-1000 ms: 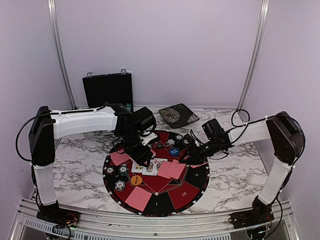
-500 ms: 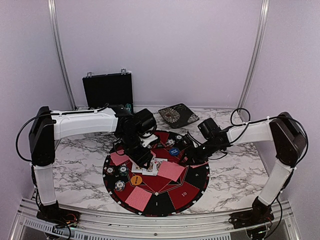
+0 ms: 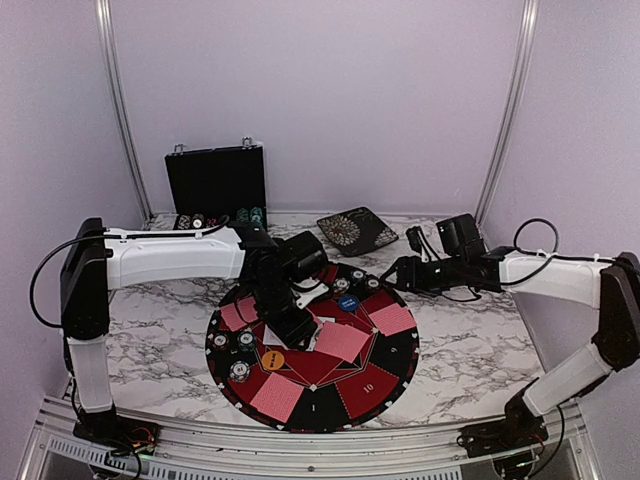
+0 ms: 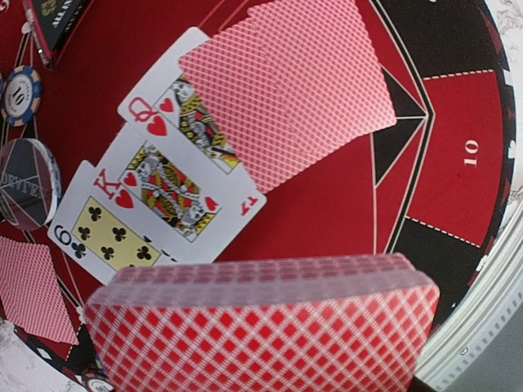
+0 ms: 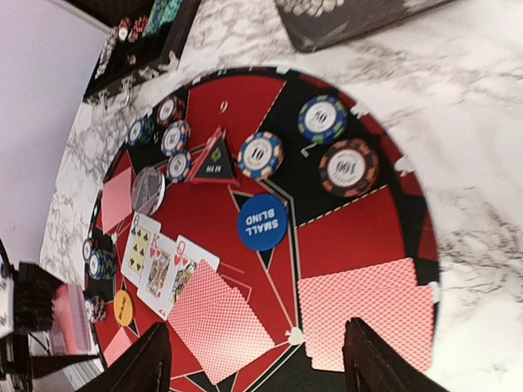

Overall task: Distribute texas hold em gaming equipment
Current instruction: Place the poker card on the poker table mat.

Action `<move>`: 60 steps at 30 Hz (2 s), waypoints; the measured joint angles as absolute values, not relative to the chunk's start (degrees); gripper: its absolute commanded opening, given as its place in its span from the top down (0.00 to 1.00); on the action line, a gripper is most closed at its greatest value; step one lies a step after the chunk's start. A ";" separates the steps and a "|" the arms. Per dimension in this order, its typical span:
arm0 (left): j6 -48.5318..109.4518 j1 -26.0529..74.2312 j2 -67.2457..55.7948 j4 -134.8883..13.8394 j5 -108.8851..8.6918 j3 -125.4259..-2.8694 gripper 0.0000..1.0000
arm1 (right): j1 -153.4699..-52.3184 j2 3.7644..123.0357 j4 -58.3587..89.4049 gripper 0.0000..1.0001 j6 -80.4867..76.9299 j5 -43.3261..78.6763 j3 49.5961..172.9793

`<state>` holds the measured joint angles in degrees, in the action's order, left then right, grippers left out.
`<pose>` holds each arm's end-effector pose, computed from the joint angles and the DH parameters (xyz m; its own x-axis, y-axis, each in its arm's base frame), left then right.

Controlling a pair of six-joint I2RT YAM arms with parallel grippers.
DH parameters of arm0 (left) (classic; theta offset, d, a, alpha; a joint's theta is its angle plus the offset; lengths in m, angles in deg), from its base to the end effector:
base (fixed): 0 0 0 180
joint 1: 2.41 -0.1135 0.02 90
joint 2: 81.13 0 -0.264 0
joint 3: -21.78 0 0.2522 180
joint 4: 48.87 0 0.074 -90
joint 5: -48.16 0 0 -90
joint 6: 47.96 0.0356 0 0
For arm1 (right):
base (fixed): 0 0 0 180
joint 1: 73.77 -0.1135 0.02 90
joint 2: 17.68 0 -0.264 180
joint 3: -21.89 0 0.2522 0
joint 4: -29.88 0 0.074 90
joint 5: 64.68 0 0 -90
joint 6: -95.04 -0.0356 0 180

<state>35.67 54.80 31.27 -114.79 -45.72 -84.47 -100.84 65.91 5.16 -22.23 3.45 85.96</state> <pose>0.2173 -0.3418 0.2264 -0.6064 0.7369 -0.2988 0.7876 0.6083 -0.0981 0.2655 0.1506 0.2169 -0.8546 0.0408 -0.5177 -0.3020 0.7720 0.5593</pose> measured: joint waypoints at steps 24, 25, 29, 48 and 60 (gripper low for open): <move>27.63 71.32 45.28 -108.89 -39.14 -90.39 0.61 | -98.54 50.11 10.16 0.27 -27.87 16.98 80.36; 27.54 71.35 45.28 -108.82 -39.07 -90.39 0.60 | -98.54 50.11 10.14 0.27 -27.98 16.98 80.17; 27.25 71.37 45.28 -108.32 -38.83 -90.21 0.51 | -98.54 50.11 10.21 0.27 -28.07 16.98 79.92; 26.79 71.54 45.28 -106.46 -38.90 -89.73 0.18 | -98.54 50.11 10.97 0.27 -28.22 16.89 79.92; 26.84 71.91 45.04 -104.80 -38.70 -89.56 0.01 | -98.54 50.11 10.88 0.24 -28.18 16.96 79.95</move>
